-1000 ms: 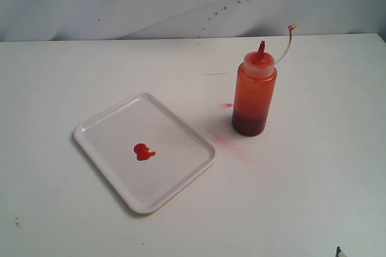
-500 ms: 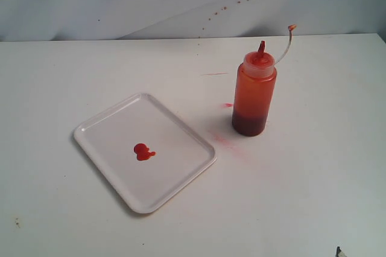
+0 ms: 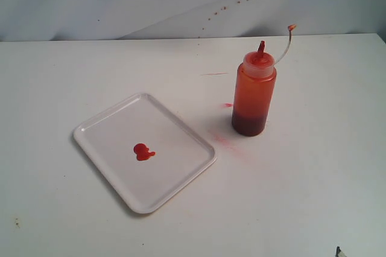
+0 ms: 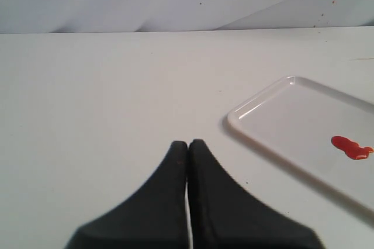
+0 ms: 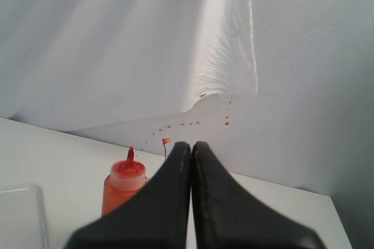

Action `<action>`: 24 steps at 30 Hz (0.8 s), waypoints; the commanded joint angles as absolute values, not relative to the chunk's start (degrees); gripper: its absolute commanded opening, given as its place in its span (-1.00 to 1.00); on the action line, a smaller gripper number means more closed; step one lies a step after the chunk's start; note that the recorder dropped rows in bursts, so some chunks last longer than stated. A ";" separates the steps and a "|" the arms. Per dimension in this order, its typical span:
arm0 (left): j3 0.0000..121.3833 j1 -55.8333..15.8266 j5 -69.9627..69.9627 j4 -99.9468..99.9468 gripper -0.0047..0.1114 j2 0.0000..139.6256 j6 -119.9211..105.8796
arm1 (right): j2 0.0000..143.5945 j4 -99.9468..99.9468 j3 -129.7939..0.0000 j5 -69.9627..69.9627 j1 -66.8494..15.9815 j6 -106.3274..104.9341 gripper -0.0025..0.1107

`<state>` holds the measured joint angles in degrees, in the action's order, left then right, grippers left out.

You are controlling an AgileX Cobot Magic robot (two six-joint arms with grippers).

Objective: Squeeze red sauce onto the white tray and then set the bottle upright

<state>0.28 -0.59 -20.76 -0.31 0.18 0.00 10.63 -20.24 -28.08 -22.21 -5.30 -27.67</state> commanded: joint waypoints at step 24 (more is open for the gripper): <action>0.00 -0.58 -19.85 0.00 -0.91 0.00 0.00 | 0.00 -19.30 -15.53 -23.04 9.80 -23.67 -0.96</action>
